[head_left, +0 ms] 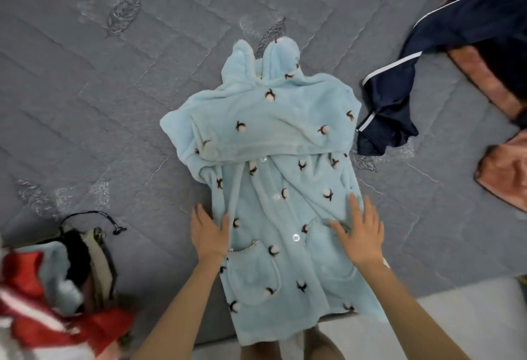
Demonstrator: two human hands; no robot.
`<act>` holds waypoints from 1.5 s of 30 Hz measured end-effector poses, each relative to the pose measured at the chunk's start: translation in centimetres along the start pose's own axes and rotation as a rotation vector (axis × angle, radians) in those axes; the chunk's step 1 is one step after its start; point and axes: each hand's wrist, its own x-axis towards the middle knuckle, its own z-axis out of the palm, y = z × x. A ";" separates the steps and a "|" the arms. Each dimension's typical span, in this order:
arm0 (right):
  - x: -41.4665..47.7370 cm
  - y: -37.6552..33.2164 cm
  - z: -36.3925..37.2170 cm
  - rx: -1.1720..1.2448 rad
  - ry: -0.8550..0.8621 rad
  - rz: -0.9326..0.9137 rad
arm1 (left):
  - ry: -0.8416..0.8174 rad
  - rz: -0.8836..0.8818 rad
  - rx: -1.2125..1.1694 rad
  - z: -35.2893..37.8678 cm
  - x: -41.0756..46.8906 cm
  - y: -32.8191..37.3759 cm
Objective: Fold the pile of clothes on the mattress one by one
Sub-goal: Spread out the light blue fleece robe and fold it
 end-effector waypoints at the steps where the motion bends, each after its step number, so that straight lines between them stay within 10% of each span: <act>1: -0.5 1.1 0.3 0.049 -0.012 0.069 | -0.025 -0.060 -0.030 0.6 -0.6 -0.8; 6: -1.1 4.5 1.2 0.484 -0.002 0.224 | 0.168 0.014 -0.338 2.1 -2.5 -2.3; 13: -0.8 6.2 0.5 0.492 0.209 0.145 | 0.436 -0.033 -0.305 0.1 -3.0 -5.2; 24: -7.1 12.2 3.3 0.418 0.187 0.130 | -0.020 -0.141 -0.308 4.5 -10.0 -10.2; 31: -7.7 12.3 3.3 0.644 0.186 0.095 | 0.281 -0.098 -0.023 3.6 -12.2 -10.0; 35: -7.5 11.6 3.4 0.664 0.118 0.063 | 0.334 0.161 0.229 5.8 -13.5 -6.1; 41: -5.9 12.1 3.4 0.617 0.044 0.191 | -0.077 0.683 0.382 13.3 -15.1 0.6; 45: -4.8 12.4 3.5 0.409 -0.067 0.148 | -0.148 0.655 0.682 16.9 -15.7 2.0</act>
